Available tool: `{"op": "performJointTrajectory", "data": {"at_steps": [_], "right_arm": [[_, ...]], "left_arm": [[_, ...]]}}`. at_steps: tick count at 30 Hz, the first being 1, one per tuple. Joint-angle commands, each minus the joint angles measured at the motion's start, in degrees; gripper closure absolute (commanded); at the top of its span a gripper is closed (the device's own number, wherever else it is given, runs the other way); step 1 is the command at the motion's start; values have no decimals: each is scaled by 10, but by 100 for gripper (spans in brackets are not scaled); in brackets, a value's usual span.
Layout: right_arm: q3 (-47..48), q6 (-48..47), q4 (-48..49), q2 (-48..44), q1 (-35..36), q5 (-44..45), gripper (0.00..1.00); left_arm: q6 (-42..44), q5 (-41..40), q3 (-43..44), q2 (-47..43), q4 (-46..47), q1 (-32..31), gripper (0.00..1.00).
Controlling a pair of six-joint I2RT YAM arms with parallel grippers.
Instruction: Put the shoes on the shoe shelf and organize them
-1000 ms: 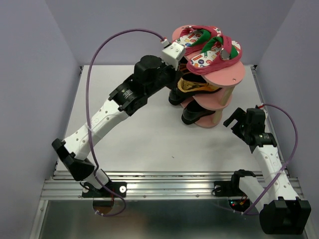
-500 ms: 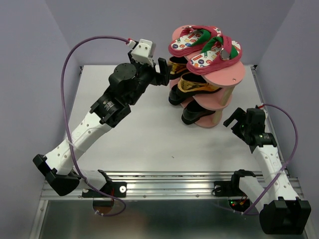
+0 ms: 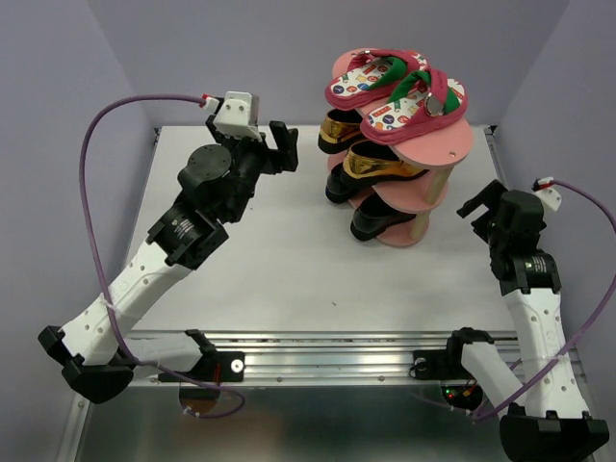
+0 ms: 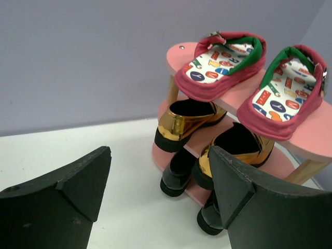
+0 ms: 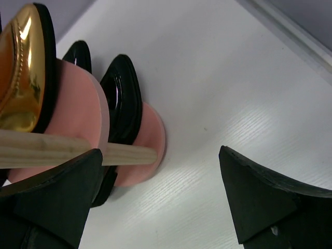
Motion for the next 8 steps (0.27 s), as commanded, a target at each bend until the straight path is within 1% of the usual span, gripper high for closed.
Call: {"op": "performJointTrajectory", "data": {"at_steps": [1,5,8], "right_arm": [[39,-17,-20,-8,-1,80,0],[32,-12,-19,-10,-1,102,0],[12,-13,-6,-24,-1,101,0]], "left_arm": [[10,-38,-24,-30,76,5,13],[17,-40,-17,-31,81,5,13],[20,-42,-11,-29,81,6,13]]}}
